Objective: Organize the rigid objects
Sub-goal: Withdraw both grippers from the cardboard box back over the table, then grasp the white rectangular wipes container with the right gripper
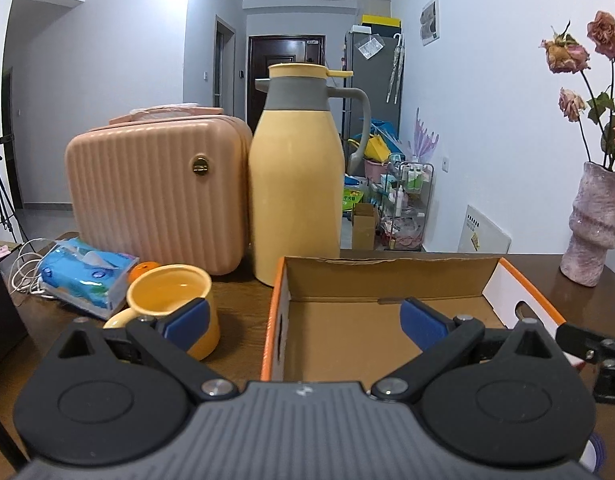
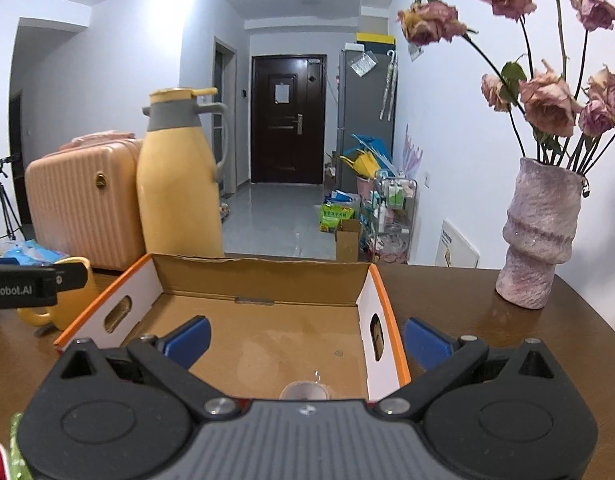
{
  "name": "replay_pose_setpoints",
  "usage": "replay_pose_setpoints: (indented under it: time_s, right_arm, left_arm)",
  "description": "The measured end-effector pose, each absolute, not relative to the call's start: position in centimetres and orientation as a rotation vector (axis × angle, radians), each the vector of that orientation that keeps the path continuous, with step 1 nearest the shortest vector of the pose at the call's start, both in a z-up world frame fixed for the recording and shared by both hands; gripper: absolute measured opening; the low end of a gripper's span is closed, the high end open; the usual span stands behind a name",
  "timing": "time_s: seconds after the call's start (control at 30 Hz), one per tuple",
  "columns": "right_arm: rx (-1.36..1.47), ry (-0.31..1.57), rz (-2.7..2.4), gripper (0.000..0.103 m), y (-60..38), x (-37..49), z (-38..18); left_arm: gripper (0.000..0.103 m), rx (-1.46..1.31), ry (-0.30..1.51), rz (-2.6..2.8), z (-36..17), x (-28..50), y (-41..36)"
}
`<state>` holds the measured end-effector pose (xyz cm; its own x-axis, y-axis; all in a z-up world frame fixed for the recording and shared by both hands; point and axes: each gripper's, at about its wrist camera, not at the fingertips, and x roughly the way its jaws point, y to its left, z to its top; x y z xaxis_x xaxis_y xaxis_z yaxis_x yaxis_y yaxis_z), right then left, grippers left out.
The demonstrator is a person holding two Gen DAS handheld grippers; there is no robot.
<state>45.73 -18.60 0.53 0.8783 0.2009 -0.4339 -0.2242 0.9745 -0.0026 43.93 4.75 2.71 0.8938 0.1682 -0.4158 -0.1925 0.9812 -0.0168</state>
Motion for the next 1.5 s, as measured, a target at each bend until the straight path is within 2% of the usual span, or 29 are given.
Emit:
replay_pose_setpoints:
  time_s: [0.8, 1.13, 1.5]
  right_arm:
    - [-0.071, 0.427, 0.246, 0.103, -18.9, 34.2, 0.4]
    - [-0.064, 0.489, 0.23, 0.103, -19.4, 29.7, -1.4]
    - [-0.088, 0.548, 0.181, 0.103, -20.1, 25.6, -3.6]
  left_arm:
    - [0.103, -0.061, 0.427, 0.123, 0.6, 30.9, 5.6]
    - [0.103, -0.031, 0.449, 0.089, -1.8, 26.1, 4.9]
    - [0.103, -0.032, 0.463, 0.065, -3.8, 24.2, 5.0]
